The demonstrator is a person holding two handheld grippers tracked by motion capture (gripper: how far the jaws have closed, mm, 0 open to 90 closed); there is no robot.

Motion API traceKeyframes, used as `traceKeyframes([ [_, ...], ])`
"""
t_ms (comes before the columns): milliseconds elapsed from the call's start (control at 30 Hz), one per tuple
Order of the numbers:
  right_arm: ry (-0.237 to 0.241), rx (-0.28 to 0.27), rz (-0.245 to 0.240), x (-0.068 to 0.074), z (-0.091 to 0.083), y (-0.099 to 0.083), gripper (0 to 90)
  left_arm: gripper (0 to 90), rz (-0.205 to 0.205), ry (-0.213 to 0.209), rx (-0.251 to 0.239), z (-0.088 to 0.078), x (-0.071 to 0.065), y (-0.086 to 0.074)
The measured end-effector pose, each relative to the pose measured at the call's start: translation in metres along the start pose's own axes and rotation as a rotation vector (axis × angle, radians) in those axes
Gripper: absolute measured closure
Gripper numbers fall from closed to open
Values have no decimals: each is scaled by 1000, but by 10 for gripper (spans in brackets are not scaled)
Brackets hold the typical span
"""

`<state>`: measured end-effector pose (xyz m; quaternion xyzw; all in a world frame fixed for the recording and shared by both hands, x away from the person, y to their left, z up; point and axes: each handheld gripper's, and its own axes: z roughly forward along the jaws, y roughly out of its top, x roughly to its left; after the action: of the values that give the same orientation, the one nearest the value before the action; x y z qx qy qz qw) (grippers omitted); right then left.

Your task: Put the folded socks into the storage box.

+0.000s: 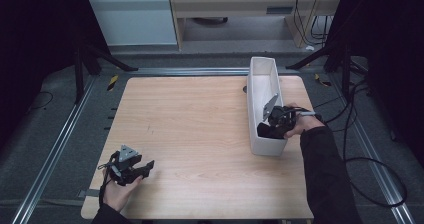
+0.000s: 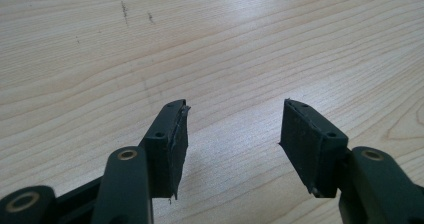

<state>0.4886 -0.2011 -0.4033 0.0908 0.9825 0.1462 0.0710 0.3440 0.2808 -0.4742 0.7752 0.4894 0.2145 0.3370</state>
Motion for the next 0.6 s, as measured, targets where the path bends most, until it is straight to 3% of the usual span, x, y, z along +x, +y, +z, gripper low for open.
traceKeyframes([
  [100,22,28,11,-1,8,3,675,430,0,0,-1,0,-1,0],
  [200,4,44,24,-1,11,4,620,430,4,-1,0,0,-1,0],
  [333,-18,25,37,-1,9,3,522,430,3,-3,5,1,-1,0],
  [433,-36,-59,77,-1,1,0,504,430,6,-3,6,1,-1,0],
  [600,-50,-132,92,-2,-7,-3,549,429,6,-4,9,2,-2,0],
])
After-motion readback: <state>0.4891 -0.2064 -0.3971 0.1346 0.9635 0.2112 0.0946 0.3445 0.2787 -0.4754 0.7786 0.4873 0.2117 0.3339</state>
